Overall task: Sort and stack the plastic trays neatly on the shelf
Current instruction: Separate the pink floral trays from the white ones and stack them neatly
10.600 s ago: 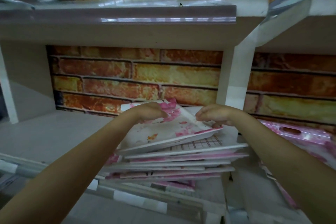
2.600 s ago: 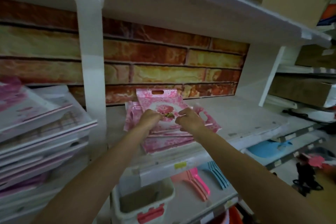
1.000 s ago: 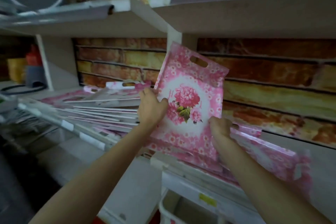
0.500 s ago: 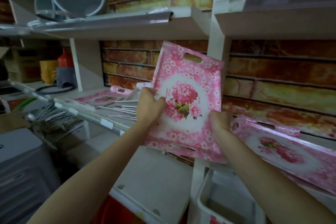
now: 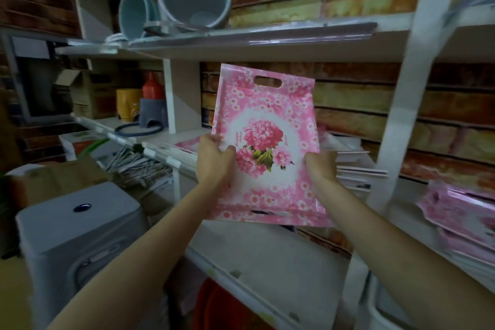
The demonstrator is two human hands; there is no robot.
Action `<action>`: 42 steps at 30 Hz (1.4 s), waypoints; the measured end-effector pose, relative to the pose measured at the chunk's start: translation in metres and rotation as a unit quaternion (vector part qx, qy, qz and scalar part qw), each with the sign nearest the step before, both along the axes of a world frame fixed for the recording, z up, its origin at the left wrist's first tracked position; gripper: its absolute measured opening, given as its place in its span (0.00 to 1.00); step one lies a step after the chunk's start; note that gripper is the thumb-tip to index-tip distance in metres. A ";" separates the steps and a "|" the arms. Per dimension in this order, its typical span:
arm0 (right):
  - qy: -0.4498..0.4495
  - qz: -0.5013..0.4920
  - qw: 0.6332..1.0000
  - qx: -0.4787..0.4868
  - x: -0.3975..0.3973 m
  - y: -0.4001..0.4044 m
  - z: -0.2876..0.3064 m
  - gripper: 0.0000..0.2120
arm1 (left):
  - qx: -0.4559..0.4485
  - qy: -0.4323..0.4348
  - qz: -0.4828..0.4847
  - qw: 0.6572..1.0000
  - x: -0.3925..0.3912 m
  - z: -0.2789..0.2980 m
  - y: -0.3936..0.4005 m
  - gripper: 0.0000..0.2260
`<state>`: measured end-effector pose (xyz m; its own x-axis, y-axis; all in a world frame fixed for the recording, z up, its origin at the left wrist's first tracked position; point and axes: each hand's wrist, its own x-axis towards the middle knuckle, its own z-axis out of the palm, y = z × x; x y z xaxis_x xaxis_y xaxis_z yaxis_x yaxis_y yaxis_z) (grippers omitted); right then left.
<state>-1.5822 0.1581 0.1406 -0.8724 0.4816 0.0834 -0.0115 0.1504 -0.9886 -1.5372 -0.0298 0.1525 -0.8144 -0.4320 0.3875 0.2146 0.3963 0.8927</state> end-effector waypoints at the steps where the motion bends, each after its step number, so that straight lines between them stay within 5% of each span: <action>1: -0.005 0.021 1.000 0.009 -0.005 -0.016 0.002 0.34 | 0.003 -0.005 0.010 1.000 -0.002 -0.001 -0.016 0.19; 12: -0.029 0.163 0.981 0.100 -0.101 -0.155 0.006 0.32 | 0.098 -0.058 0.095 0.989 -0.067 -0.018 -0.152 0.15; 17: -0.041 0.255 0.959 0.118 -0.163 -0.202 0.021 0.25 | 0.140 -0.066 0.098 0.983 -0.122 -0.001 -0.201 0.02; 21: -0.060 0.281 0.945 0.156 -0.210 -0.225 0.024 0.24 | 0.228 -0.113 0.065 0.965 -0.169 0.006 -0.230 0.13; 27: -0.131 0.260 0.937 0.194 -0.269 -0.239 -0.010 0.18 | 0.205 -0.196 0.011 0.959 -0.241 -0.017 -0.251 0.22; 32: -0.167 0.254 0.931 0.202 -0.318 -0.244 -0.009 0.15 | 0.190 -0.254 -0.072 0.946 -0.312 -0.027 -0.269 0.11; 39: -0.213 0.197 0.940 0.182 -0.360 -0.249 -0.008 0.06 | 0.124 -0.270 -0.156 0.942 -0.404 -0.022 -0.283 0.15; 42: -0.226 0.185 0.938 0.189 -0.371 -0.252 -0.017 0.11 | 0.098 -0.284 -0.176 0.937 -0.429 -0.027 -0.283 0.14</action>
<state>-1.9535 -0.0936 0.1238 -0.9612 0.1502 -0.2316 0.2757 0.5590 -0.7820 -1.9665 -0.3132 0.1251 -0.9708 -0.1155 -0.2103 -0.2305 0.2064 0.9509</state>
